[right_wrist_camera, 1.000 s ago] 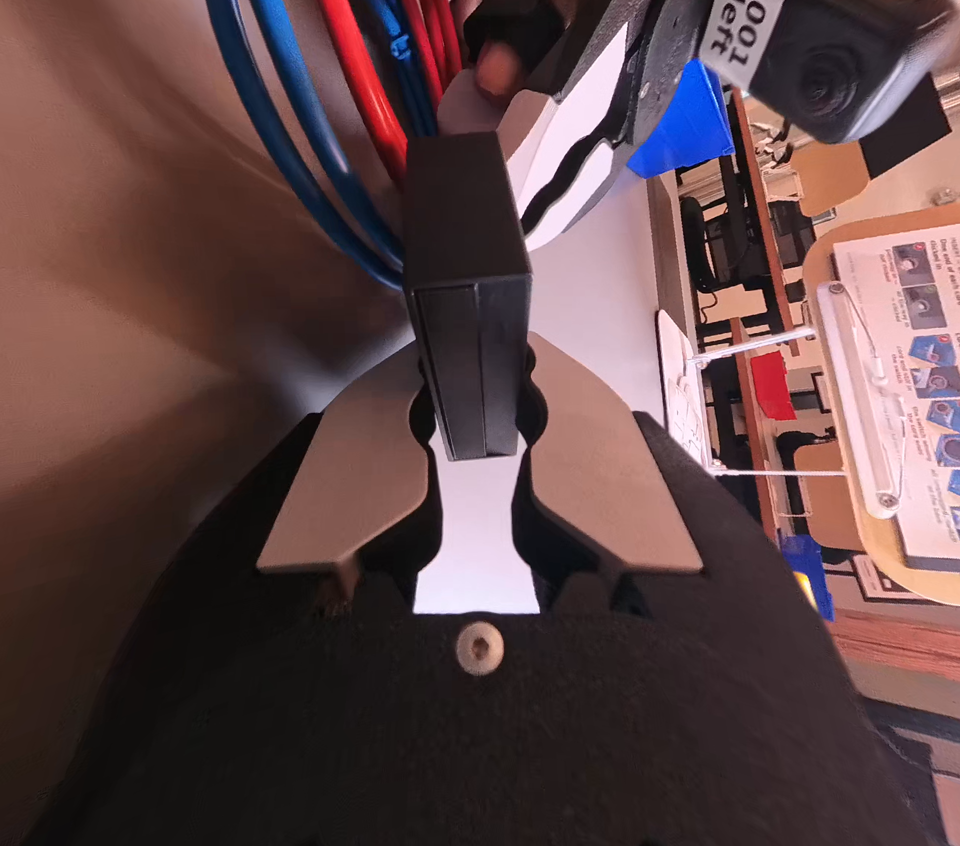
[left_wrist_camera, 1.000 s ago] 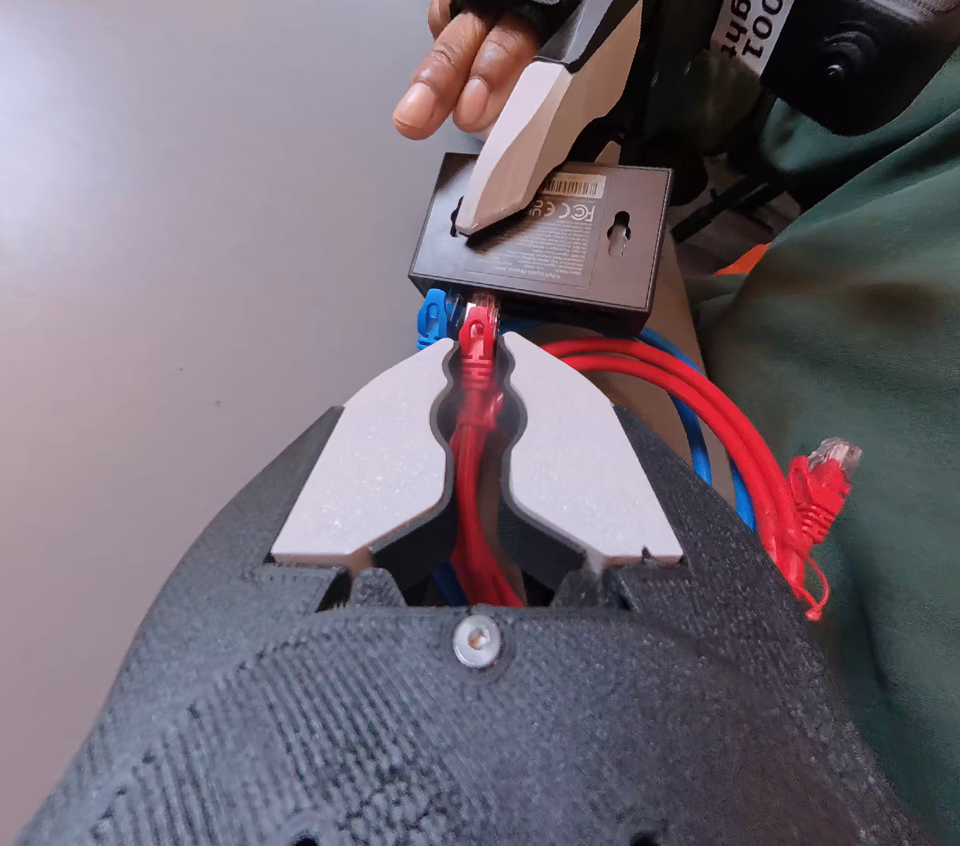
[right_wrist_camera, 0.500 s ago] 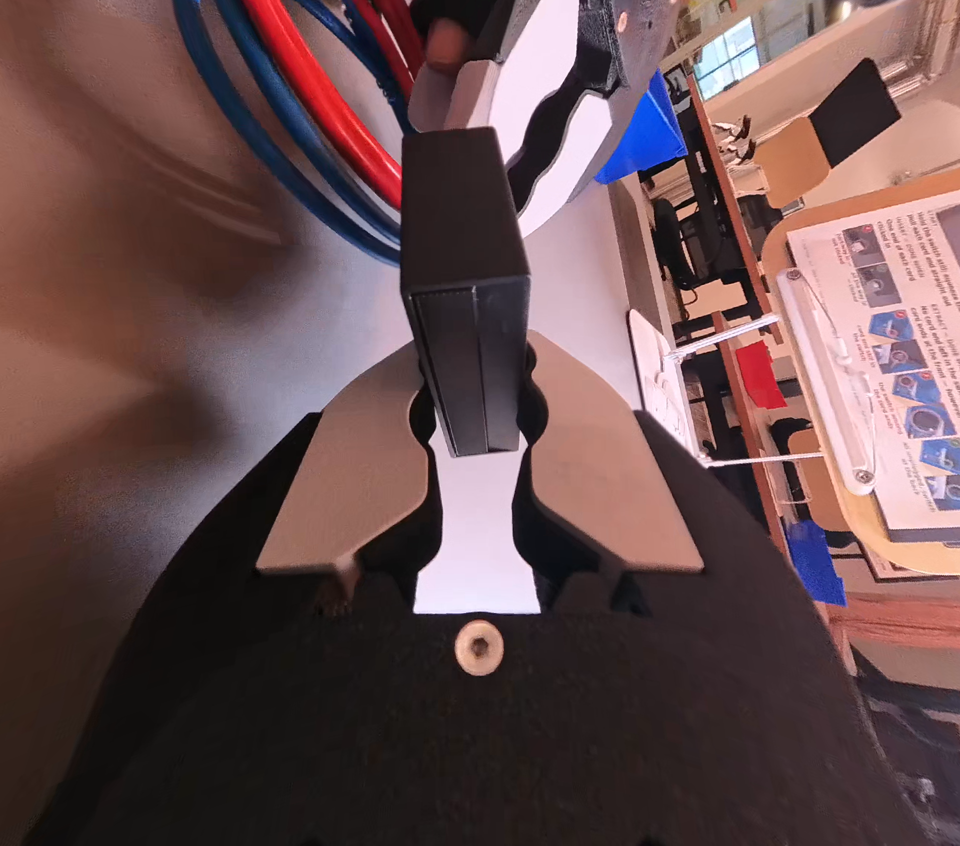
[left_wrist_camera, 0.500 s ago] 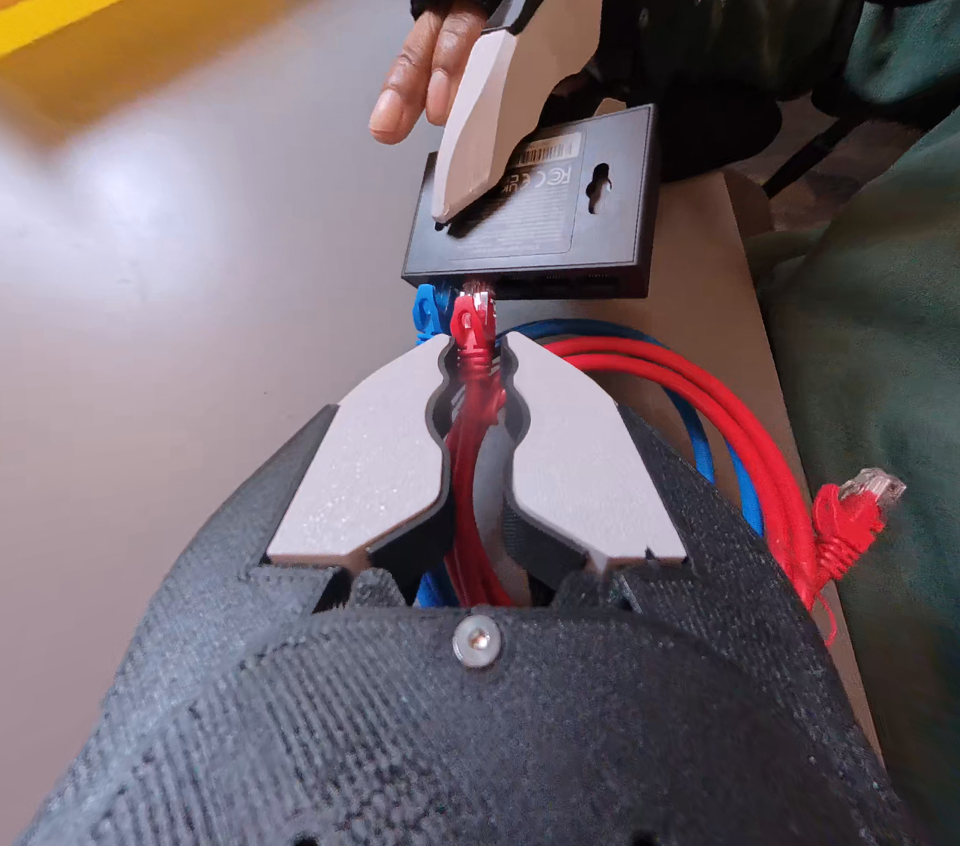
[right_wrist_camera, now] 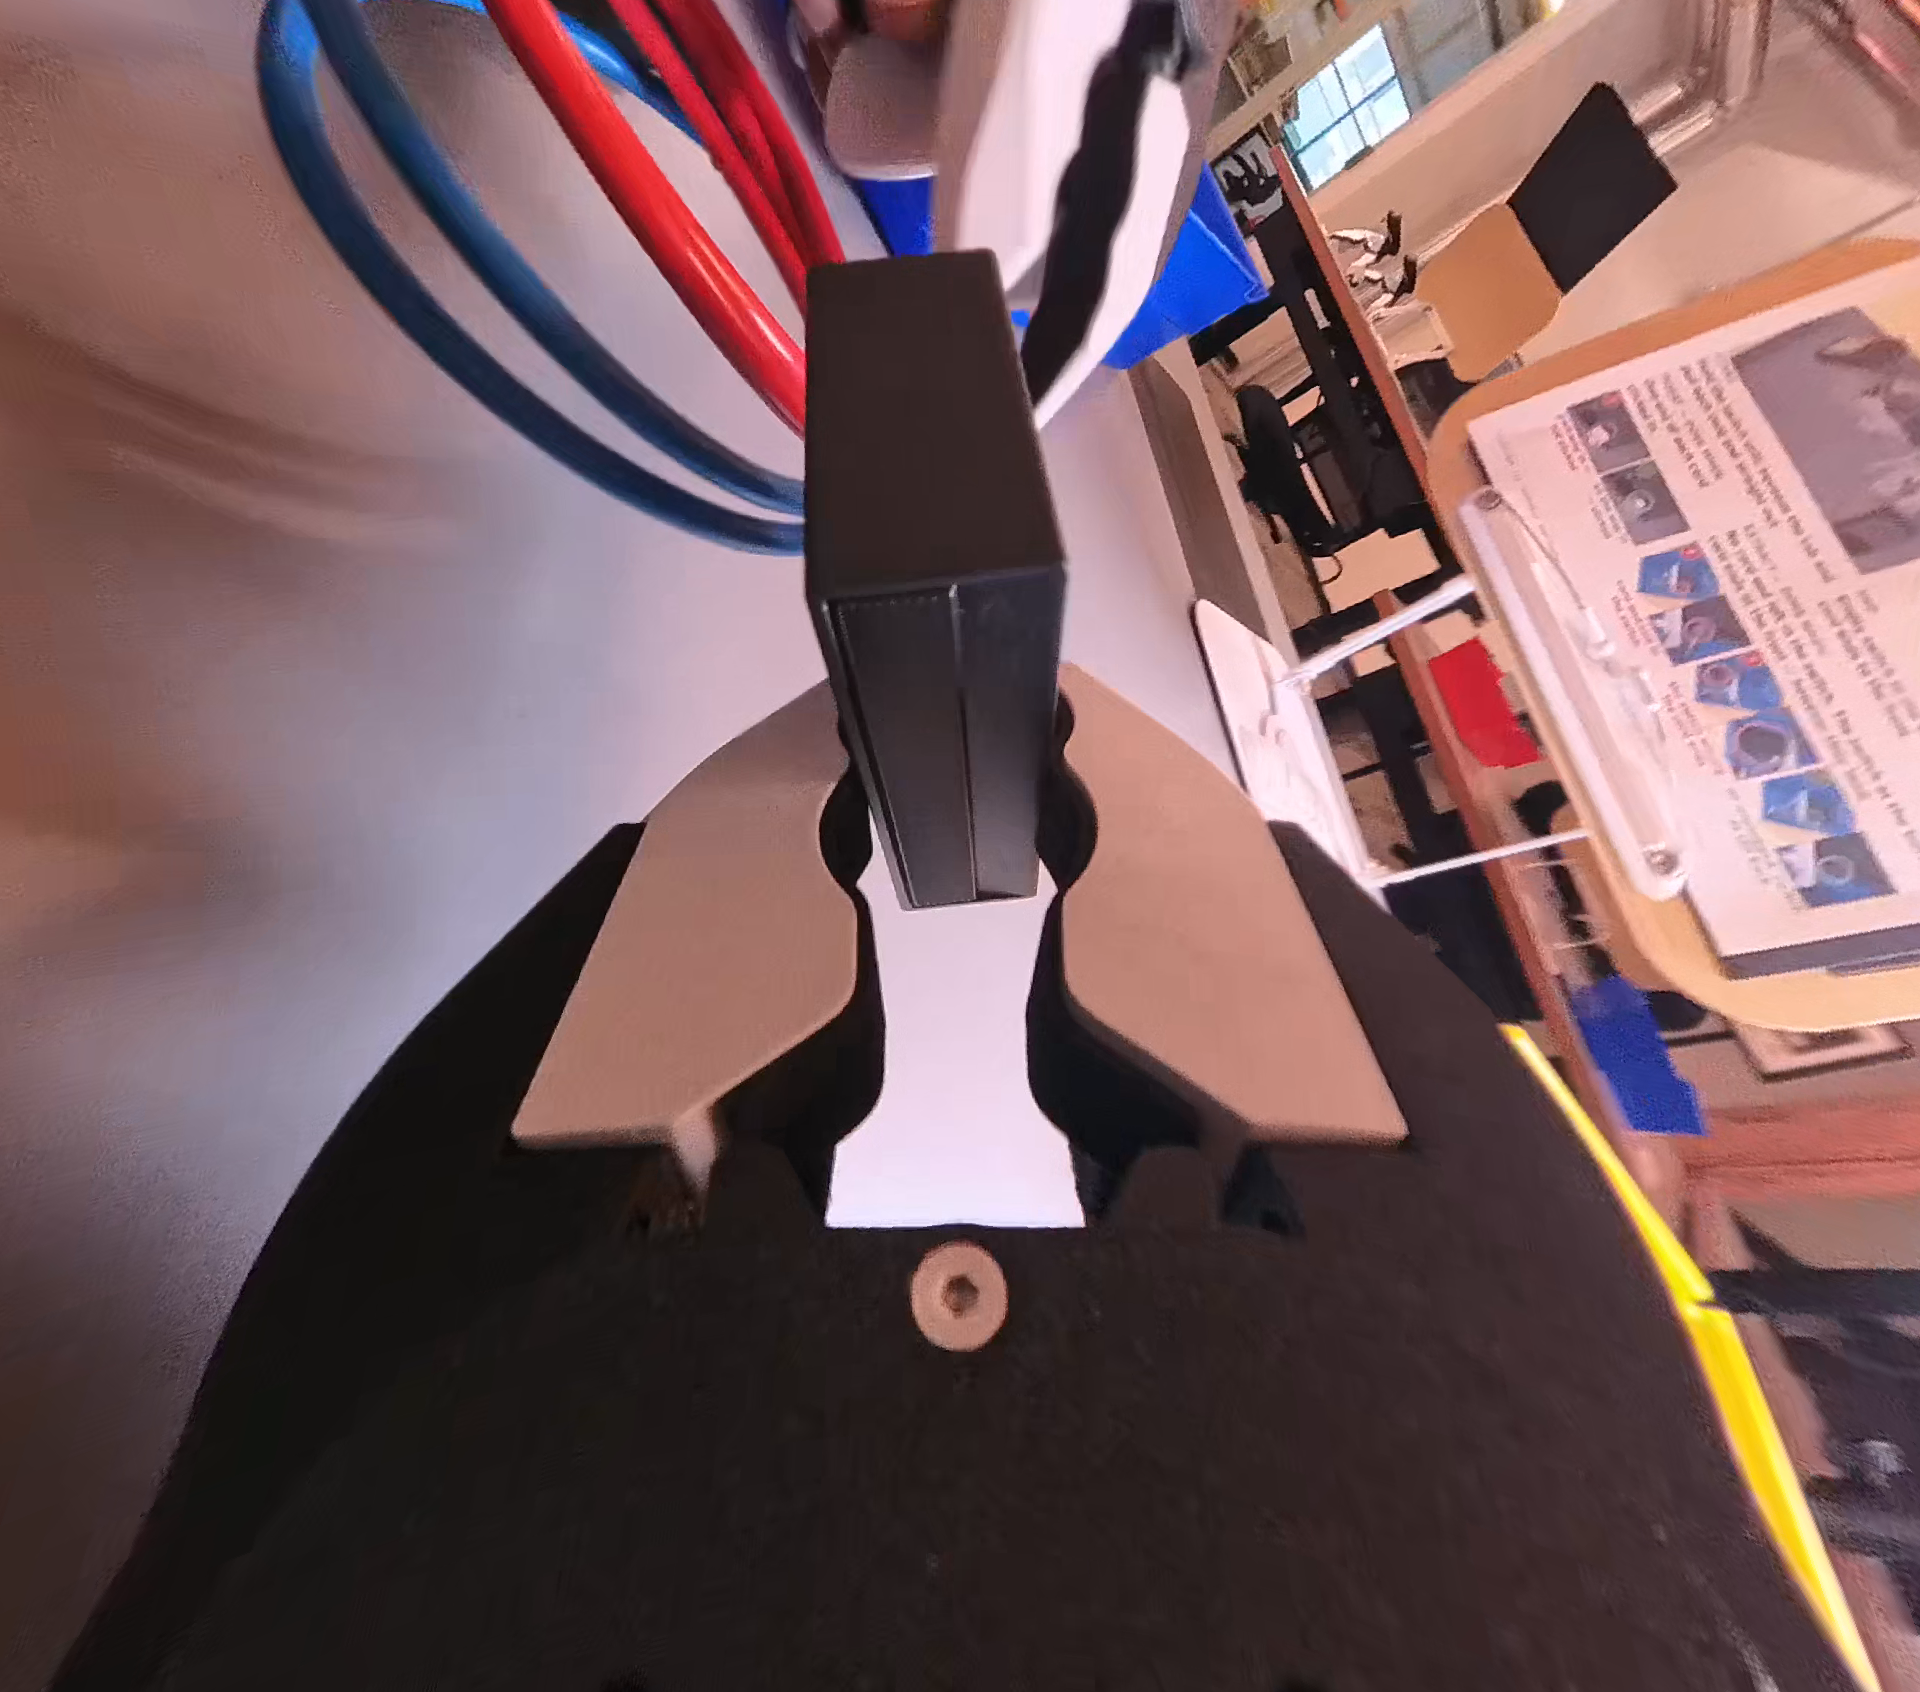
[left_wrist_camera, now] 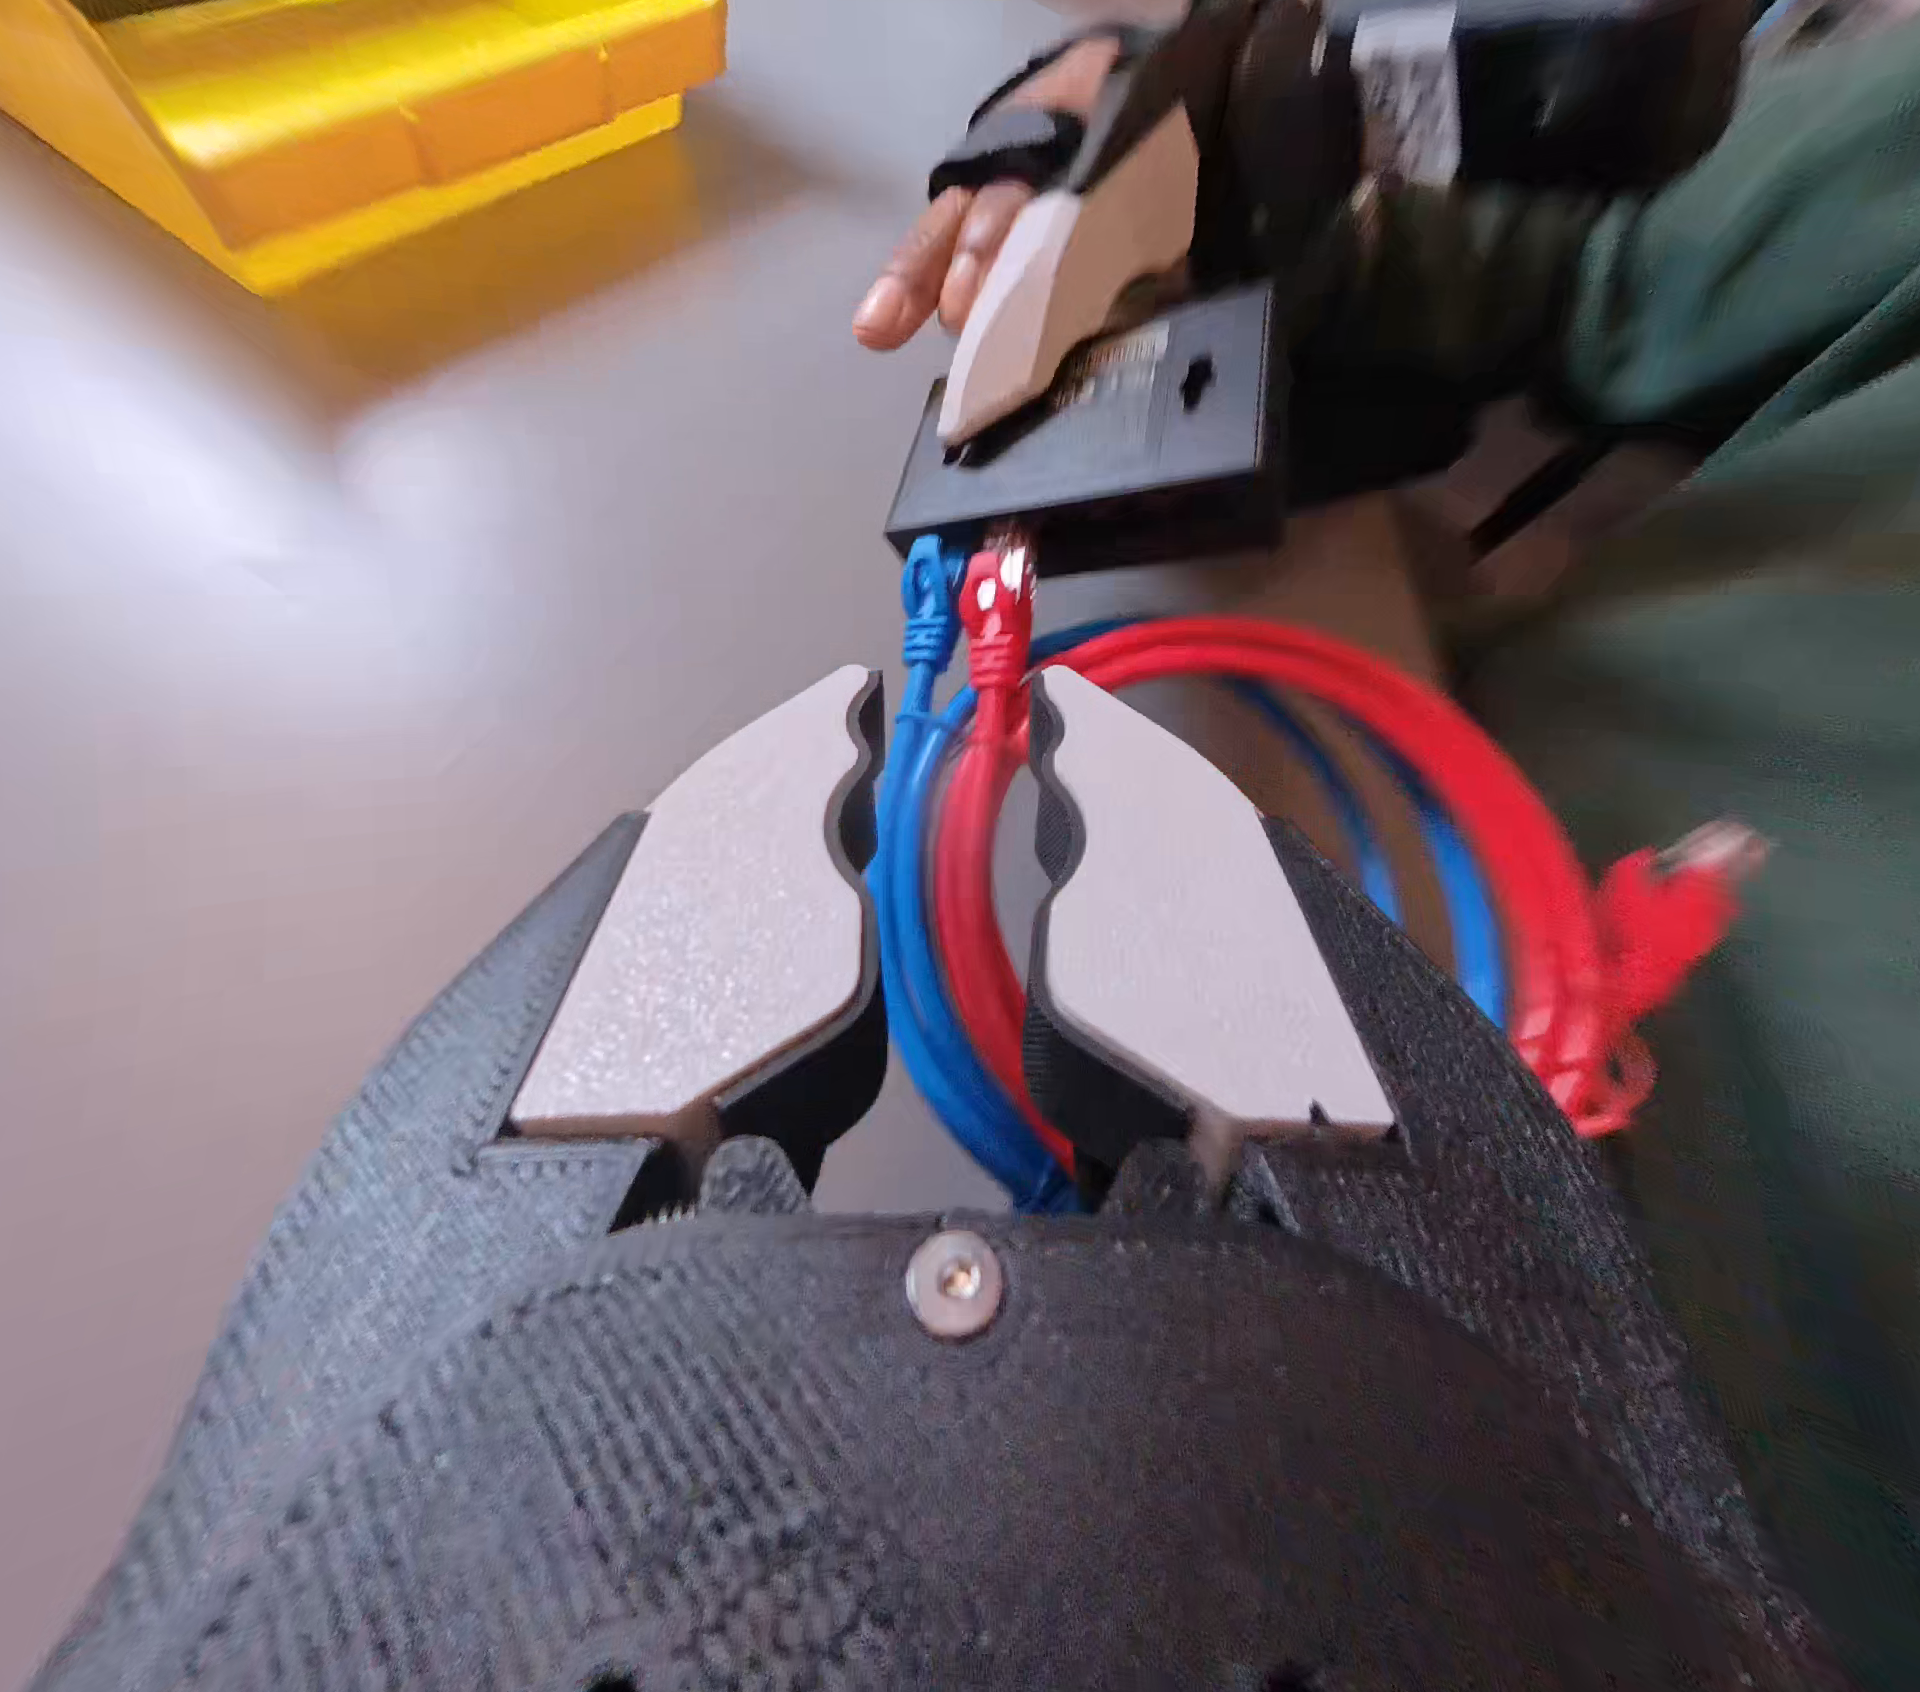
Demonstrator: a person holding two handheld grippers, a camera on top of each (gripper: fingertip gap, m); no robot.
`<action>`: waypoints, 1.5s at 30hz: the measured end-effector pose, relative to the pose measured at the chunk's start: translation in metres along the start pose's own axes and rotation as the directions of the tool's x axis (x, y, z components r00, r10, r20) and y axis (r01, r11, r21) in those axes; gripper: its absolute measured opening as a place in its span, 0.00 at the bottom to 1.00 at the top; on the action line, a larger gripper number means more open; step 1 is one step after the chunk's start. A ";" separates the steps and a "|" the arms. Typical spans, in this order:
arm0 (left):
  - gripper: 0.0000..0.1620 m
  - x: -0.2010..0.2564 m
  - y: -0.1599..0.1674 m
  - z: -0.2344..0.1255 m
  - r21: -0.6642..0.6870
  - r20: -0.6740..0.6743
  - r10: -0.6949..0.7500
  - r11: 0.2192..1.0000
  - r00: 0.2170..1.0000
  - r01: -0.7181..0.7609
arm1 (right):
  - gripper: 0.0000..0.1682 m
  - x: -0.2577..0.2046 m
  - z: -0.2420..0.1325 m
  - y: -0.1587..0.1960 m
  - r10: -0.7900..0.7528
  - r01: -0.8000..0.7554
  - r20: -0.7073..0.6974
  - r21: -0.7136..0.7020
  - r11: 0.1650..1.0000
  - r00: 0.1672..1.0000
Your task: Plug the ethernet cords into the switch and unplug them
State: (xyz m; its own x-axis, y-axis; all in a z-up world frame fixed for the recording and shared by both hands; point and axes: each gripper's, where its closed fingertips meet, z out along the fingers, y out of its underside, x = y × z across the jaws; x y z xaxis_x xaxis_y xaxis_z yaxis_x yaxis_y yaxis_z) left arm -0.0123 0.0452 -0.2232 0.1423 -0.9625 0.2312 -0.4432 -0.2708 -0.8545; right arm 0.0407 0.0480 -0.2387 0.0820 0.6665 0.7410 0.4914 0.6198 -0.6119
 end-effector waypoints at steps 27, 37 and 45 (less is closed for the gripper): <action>0.08 0.009 0.033 0.031 -0.356 0.161 0.490 0.838 0.857 -0.413 | 0.16 -0.022 0.008 -0.009 0.114 -0.119 0.150 0.021 0.993 0.982; 0.06 0.023 0.028 0.035 -0.305 0.152 0.600 0.784 0.785 -0.540 | 0.16 -0.030 0.002 -0.014 0.056 -0.071 0.190 0.077 0.994 0.980; 0.06 0.027 0.029 0.039 -0.281 0.134 0.618 0.773 0.774 -0.569 | 0.16 -0.036 0.001 -0.015 0.047 -0.067 0.213 0.085 0.994 0.976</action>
State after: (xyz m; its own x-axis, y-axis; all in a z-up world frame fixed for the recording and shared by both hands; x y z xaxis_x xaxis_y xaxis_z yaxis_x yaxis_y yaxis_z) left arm 0.0127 0.0123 -0.2600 -0.0456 -0.9102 -0.4117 -0.6725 0.3327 -0.6611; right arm 0.0293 0.0153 -0.2561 -0.0816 0.7681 0.6351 0.4094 0.6068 -0.6813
